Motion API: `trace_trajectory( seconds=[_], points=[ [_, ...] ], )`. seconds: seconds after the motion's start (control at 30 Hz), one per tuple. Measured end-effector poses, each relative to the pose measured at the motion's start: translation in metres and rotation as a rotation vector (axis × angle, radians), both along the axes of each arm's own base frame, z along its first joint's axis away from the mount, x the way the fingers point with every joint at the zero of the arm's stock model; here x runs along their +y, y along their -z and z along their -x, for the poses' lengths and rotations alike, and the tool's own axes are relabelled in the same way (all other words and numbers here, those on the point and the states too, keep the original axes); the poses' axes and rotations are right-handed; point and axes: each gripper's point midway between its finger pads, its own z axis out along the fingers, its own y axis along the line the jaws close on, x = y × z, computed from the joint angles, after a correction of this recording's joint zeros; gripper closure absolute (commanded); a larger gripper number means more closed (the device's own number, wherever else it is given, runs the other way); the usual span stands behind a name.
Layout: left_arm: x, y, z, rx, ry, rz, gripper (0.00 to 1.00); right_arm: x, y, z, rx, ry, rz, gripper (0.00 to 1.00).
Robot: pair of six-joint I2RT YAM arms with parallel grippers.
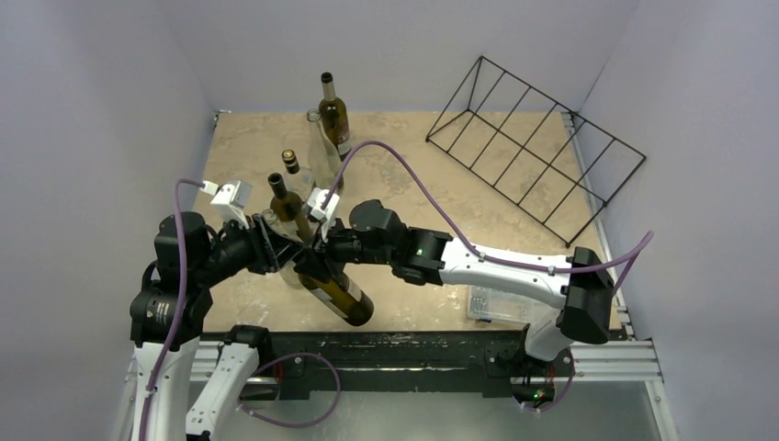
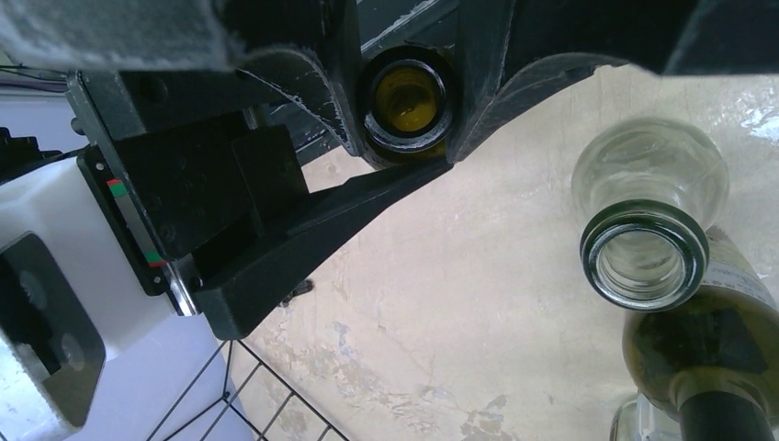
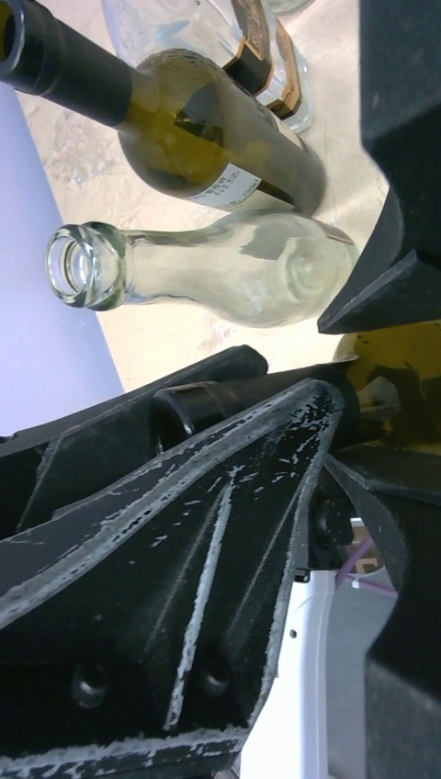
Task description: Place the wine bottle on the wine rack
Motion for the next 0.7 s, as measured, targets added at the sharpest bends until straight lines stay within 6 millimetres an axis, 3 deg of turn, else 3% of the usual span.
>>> trace_trajectory(
  seconds=[0.17,0.33,0.4,0.53,0.7],
  points=[
    [0.000,0.000,0.001,-0.004,-0.002,0.000,1.00,0.004,-0.005,0.002,-0.010,-0.007,-0.013,0.71],
    [0.000,0.002,0.002,0.006,-0.003,0.001,1.00,0.005,-0.006,0.006,-0.011,-0.008,-0.017,1.00],
    [0.001,0.001,0.001,0.001,-0.005,0.001,0.89,0.005,-0.007,0.004,-0.016,-0.001,-0.019,1.00],
    [0.001,0.001,0.000,-0.003,-0.010,-0.001,0.52,0.006,-0.007,0.004,-0.012,0.004,-0.028,1.00],
    [0.000,-0.006,-0.002,-0.021,-0.015,0.016,0.29,0.000,0.012,-0.001,0.017,0.043,0.002,1.00]
  ],
)
